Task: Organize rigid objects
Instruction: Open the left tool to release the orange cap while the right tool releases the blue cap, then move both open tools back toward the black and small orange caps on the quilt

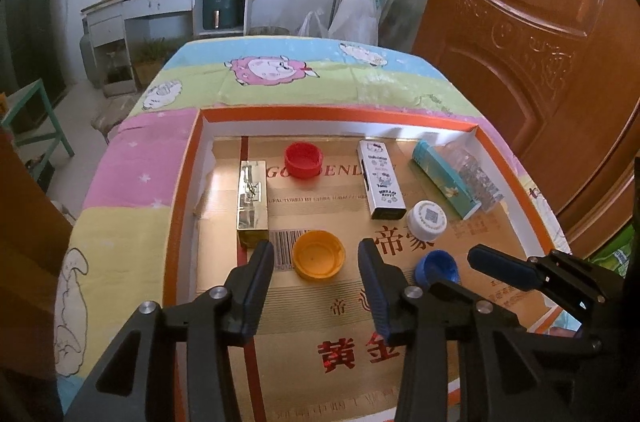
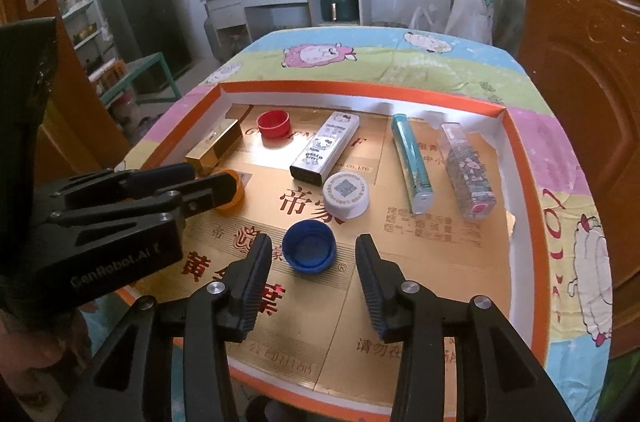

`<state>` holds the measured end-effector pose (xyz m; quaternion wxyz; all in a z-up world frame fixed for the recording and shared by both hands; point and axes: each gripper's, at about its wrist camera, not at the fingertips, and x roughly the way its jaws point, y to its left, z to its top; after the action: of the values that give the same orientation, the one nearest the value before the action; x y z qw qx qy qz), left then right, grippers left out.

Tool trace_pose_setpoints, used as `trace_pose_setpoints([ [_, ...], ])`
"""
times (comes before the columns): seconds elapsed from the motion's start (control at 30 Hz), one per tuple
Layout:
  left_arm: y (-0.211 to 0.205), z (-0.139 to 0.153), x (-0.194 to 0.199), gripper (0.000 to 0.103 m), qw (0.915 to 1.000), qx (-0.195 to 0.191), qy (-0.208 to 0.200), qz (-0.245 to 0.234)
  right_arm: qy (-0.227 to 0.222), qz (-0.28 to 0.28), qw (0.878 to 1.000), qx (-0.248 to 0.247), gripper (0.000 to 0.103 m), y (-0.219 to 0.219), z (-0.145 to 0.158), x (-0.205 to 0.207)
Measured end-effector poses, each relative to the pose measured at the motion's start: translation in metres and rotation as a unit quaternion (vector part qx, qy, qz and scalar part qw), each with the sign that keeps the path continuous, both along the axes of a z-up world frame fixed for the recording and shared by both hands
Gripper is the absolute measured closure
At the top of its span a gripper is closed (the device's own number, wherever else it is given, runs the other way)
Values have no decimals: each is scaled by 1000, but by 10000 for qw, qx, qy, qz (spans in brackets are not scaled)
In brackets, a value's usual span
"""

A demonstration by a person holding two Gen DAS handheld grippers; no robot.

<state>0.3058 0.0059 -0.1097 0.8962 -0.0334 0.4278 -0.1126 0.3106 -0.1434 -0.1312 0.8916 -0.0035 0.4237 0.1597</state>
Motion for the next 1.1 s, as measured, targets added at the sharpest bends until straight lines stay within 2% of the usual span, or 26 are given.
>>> trace_pose_setpoints([
  [1.1,-4,45,-62,59,9991,55,-414,-29,-367,-217,9991,13,58,-13,48,-69],
])
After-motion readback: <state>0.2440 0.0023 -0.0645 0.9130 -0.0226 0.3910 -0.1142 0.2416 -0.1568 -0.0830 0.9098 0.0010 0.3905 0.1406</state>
